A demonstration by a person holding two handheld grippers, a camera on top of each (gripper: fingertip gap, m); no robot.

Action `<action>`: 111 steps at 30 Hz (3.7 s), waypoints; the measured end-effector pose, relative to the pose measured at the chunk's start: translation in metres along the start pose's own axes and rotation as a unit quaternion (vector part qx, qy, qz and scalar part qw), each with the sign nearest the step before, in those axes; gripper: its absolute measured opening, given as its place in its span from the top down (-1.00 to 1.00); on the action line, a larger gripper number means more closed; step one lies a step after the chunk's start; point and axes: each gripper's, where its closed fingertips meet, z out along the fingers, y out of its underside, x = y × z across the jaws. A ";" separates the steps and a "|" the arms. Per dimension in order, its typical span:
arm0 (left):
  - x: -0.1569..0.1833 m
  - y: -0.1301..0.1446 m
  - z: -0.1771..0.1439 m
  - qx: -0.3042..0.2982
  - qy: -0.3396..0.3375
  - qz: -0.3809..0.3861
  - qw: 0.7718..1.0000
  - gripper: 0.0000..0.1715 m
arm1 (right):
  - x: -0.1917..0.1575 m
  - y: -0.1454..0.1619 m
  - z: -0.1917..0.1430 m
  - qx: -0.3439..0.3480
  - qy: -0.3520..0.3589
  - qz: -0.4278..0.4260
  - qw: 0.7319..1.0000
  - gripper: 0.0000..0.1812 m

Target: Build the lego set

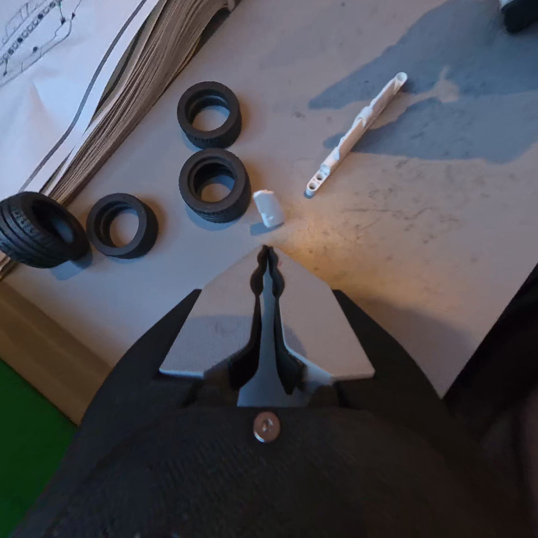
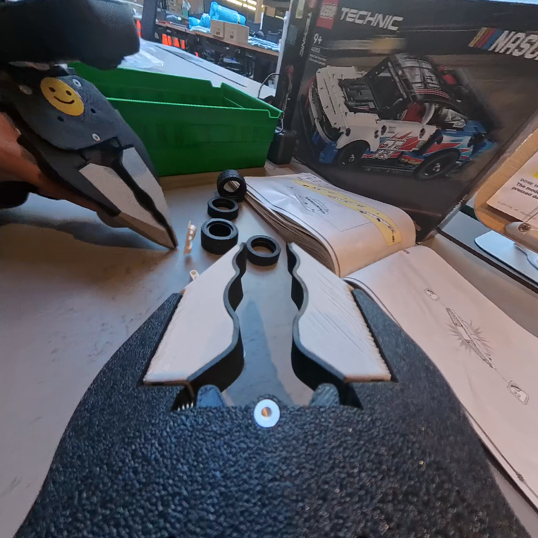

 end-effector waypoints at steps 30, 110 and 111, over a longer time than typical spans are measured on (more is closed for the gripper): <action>0.005 -0.014 0.008 0.048 0.095 -0.097 0.990 0.95 | -0.031 0.005 0.010 -0.027 -0.056 -0.023 0.998 0.73; -0.207 0.059 -0.189 0.064 -0.194 -0.123 0.971 0.48 | 0.021 0.003 0.000 -0.012 0.090 -0.018 0.996 0.74; -0.231 0.058 -0.188 0.047 -0.199 -0.127 0.971 0.48 | 0.026 0.003 -0.002 -0.012 0.103 -0.012 0.995 0.74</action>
